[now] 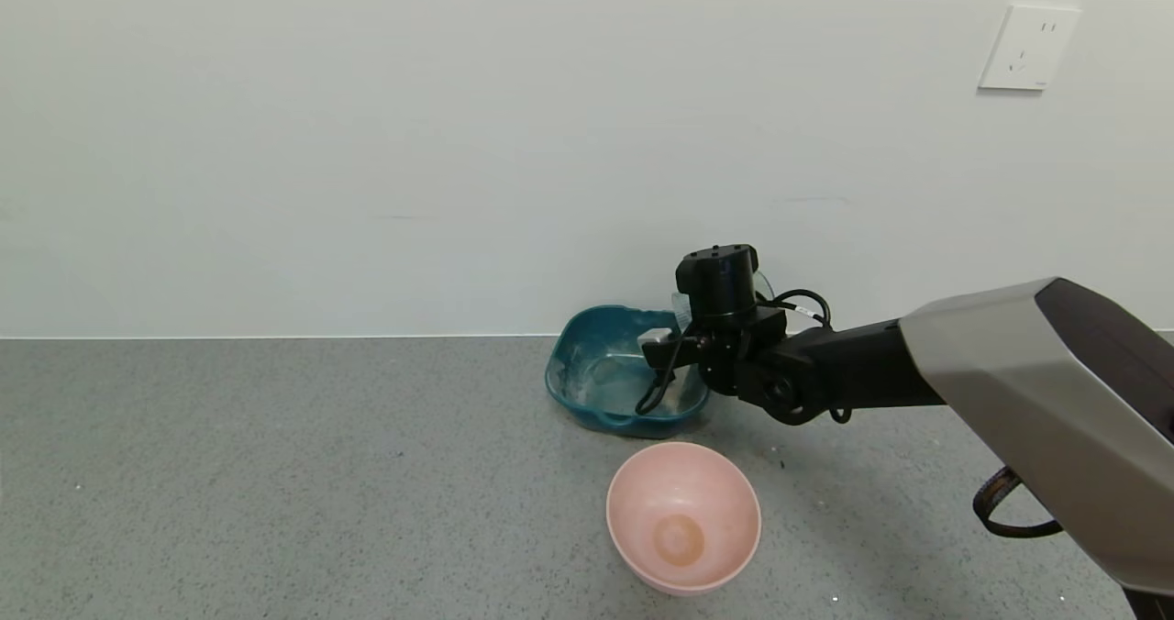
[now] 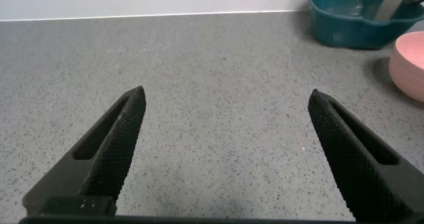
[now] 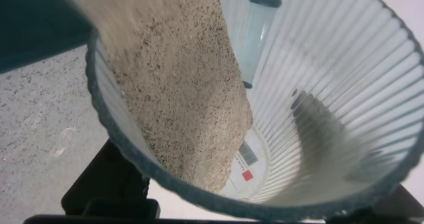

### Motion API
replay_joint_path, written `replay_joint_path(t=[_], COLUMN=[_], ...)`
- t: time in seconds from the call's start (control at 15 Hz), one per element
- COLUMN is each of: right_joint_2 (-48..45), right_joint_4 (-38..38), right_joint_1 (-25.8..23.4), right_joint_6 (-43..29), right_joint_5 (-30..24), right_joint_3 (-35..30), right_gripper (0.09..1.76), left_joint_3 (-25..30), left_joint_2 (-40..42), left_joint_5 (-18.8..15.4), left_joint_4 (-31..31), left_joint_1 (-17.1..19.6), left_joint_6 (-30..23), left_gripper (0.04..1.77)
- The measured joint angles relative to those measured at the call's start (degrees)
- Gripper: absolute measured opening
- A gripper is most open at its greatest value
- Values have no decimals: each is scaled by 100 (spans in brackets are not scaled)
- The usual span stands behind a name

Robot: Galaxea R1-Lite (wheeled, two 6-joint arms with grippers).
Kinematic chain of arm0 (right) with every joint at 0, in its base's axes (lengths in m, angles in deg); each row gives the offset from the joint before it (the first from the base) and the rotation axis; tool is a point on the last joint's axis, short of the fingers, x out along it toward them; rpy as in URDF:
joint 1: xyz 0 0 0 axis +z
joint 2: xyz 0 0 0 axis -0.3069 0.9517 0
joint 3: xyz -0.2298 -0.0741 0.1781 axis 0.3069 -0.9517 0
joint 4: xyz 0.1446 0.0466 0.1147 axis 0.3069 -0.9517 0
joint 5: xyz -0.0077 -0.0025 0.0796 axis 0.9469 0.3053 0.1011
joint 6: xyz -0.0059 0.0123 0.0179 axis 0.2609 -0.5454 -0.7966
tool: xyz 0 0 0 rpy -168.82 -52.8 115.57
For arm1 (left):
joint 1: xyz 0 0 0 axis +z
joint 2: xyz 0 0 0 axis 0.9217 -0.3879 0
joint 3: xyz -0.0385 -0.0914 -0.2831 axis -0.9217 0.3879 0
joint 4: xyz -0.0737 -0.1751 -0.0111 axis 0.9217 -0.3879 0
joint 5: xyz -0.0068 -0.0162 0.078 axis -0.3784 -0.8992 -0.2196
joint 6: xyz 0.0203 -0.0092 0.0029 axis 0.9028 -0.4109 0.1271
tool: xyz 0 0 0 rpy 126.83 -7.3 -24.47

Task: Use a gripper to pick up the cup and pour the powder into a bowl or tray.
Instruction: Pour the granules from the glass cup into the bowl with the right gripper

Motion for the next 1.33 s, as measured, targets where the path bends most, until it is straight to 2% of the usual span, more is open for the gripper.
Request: replay_joint_path(t=[0.67,1.33], right_joint_2=[-28,-30], right_joint_4=[2,-26], right_joint_1=[100,127], right_joint_6=[183,235], right_joint_5=[245,247], right_joint_3=[35,38], right_gripper=[137,136], left_joint_3=[0,0], left_joint_2=[0,0], left_joint_5=[2,0], left_joint_4=[0,0], left_joint_1=[-2,-5], left_joint_6=[0,0], left_gripper=[176,176])
